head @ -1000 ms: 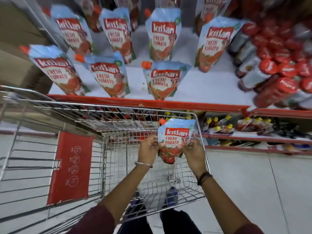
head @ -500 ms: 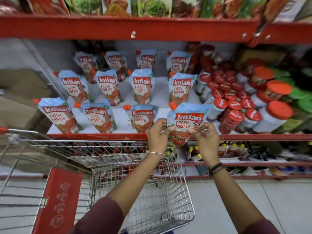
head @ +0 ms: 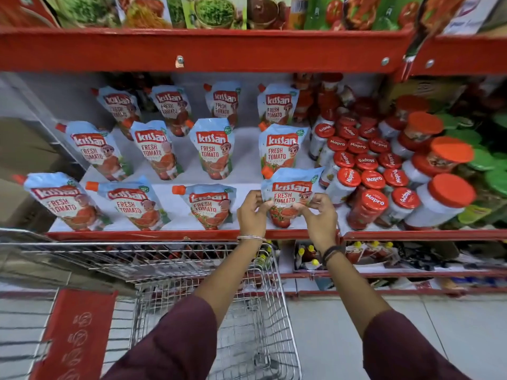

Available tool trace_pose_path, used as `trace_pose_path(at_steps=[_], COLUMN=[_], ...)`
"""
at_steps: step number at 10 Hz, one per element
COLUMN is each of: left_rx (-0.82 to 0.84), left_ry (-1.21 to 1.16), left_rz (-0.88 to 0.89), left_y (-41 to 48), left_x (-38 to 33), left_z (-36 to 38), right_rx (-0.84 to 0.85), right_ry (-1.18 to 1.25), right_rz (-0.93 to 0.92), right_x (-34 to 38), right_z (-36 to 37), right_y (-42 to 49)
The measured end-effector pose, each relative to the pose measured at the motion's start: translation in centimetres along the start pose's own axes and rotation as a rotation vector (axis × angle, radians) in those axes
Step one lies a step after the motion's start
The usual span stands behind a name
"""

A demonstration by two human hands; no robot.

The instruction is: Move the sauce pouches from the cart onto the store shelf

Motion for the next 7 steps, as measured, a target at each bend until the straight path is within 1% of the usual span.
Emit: trace_pose_path(at_steps=[3,5,6,7], left_rx=[0.040,0.076,0.112,0.106], left_ry=[-0.005,-0.016,-0.029,-0.042], left_rz=[-0.029,-0.026,-0.046,-0.015], left_y=[-0.6,-1.3,-1.8,-2.8], left_x=[1.5,1.0,0.4,-0.4], left_z=[0.1,0.2,0.0,-0.3], right_rx=[0.004,-0.008,0.018,0.028], right_ry=[-0.010,0.021,0.006,-0.016], right_rz=[0.012,0.011,0.025,0.067], right_x=[-1.2,-1.5,-1.2,-1.5], right_z=[-0.2,0.2,0.4,0.3], right_y=[-0.7,-1.4,-1.8,-2.2])
Point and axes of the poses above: each hand's wrist, its own y-axis towards the middle knuckle, its own z-axis out of the palm, x = y × z, the point moved 7 cm from there along y, towards the middle knuckle, and after that the axes turned 5 degrees about x, right-handed, at the moved point
